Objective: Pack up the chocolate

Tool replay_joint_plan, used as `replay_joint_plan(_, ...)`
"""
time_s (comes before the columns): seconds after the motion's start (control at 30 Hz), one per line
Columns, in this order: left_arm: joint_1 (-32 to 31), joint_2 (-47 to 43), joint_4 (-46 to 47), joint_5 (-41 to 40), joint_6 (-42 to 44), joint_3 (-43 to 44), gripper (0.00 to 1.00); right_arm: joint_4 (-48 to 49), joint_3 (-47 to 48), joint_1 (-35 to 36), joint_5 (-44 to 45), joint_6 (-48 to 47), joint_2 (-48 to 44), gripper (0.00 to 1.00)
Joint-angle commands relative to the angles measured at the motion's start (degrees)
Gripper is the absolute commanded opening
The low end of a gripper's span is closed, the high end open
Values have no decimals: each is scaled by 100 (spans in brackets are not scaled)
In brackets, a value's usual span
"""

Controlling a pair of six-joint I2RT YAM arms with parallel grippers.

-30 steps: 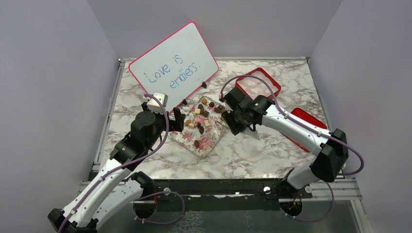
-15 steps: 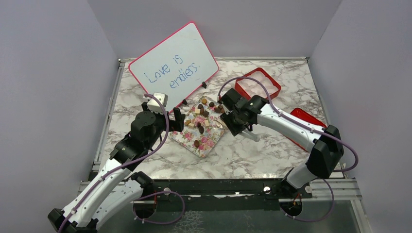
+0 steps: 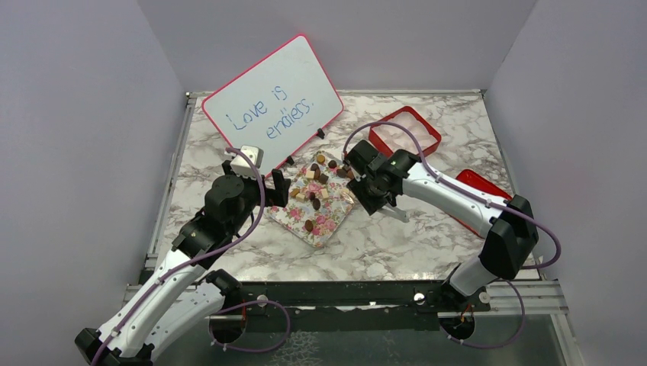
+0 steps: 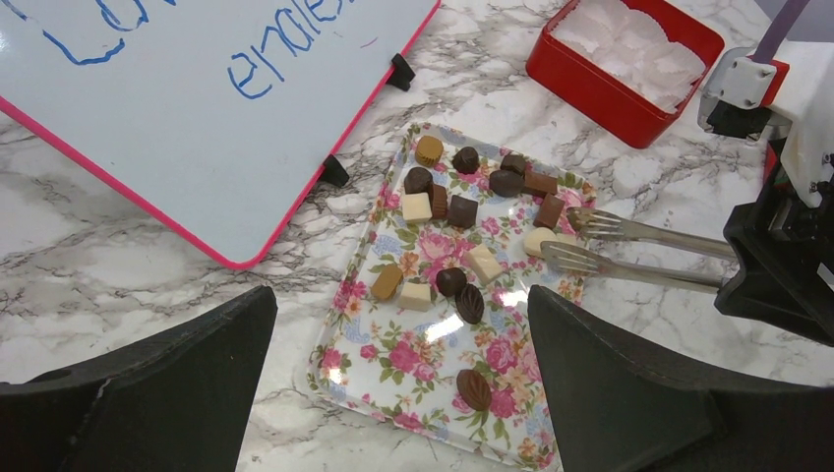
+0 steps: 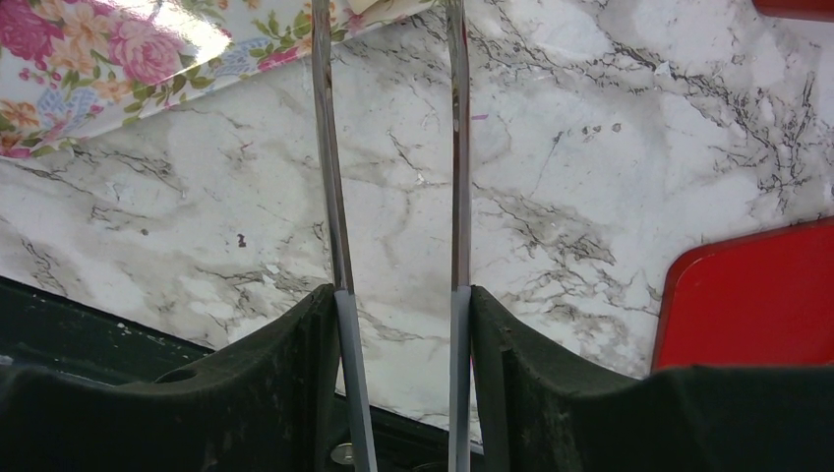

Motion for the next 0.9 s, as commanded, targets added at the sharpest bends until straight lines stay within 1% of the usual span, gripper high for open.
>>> replay_joint_plan(0.0, 5, -88, 71, -52, 65, -54, 99, -161, 214, 47, 95, -130, 44, 53)
replay_joint_plan(0.27, 5, -108, 71, -52, 68, -66, 99, -100, 235, 99, 64, -196, 265, 52)
replay_joint_plan(0.6, 5, -134, 71, -52, 69, -60, 99, -171, 392, 162, 246, -126, 203, 41)
replay_joint_plan(0.87, 5, -146, 71, -22, 61, -69, 99, -222, 433, 162, 193, 65, -5, 38)
